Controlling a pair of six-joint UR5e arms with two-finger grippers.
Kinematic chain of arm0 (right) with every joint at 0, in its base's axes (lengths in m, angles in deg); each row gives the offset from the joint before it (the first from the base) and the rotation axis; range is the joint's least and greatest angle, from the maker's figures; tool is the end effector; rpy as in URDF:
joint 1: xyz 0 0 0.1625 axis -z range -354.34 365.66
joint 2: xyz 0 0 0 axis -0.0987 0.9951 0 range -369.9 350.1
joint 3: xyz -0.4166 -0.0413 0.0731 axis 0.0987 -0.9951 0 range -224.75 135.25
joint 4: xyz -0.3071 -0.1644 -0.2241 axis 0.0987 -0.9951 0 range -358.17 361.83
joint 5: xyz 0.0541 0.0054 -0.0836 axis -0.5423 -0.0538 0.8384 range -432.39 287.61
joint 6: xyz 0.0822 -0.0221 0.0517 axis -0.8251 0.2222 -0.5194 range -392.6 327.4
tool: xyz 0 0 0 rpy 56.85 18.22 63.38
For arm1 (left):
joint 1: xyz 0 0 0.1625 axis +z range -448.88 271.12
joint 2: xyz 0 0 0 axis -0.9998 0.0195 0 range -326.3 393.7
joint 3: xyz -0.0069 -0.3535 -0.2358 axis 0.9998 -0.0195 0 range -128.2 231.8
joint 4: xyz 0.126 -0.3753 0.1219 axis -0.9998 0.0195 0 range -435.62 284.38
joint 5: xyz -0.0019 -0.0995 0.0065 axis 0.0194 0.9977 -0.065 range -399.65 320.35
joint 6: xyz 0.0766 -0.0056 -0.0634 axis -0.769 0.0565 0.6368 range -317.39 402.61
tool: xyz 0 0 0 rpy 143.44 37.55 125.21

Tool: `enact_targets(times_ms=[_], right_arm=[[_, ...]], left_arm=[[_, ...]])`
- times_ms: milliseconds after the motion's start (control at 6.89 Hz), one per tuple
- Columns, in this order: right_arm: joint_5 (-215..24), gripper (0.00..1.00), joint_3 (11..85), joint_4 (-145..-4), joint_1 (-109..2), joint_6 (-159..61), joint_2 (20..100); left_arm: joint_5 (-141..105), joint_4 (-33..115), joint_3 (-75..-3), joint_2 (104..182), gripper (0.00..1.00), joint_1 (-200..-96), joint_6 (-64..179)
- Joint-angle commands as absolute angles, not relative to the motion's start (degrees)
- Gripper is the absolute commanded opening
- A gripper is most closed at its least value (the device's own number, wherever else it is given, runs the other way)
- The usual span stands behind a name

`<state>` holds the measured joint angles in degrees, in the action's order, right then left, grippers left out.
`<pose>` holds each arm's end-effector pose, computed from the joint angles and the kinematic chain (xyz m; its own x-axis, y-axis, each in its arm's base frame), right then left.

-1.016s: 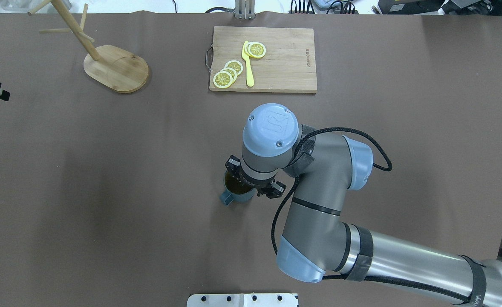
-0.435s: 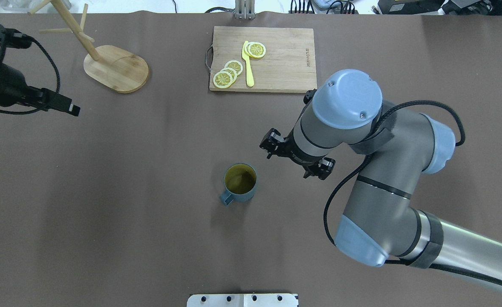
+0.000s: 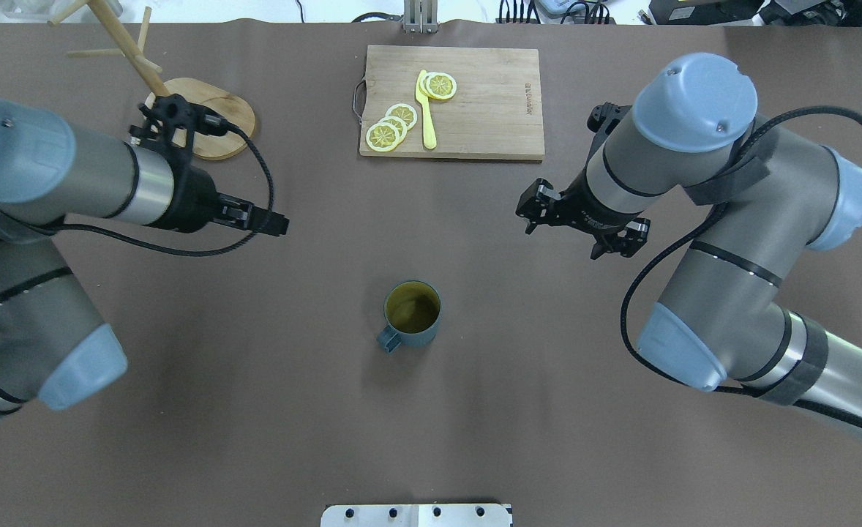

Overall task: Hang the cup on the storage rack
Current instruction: 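Open the right gripper and withdraw it while the left arm reaches toward the mug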

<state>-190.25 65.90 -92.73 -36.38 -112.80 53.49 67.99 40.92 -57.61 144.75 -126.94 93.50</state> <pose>-0.3797 -0.4592 0.2515 0.5984 0.3372 0.7268 -0.2587 0.9399 -0.2230 0.3910 -0.4371 0.2499 0.4706 0.3950 -0.7890 0.0915 0.8676 0.4888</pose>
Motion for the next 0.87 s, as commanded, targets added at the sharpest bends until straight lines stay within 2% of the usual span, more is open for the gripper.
enact_targets(times_ms=[0, 290, 726], right_arm=[[-192.6, 1.00, 64.9, -92.7, -41.4, -104.5, 56.8], [-193.4, 1.00, 63.5, -92.4, -42.6, -103.3, 57.0], [-193.4, 1.00, 62.7, -92.4, -44.8, -98.8, 58.8]], left_arm=[[53.0, 50.2, -56.9, 146.8, 0.85, -117.3, 94.6], [39.7, 66.4, -53.1, 145.2, 0.81, -111.4, 93.9], [23.7, 67.3, -53.5, 142.5, 0.80, -102.4, 77.8]])
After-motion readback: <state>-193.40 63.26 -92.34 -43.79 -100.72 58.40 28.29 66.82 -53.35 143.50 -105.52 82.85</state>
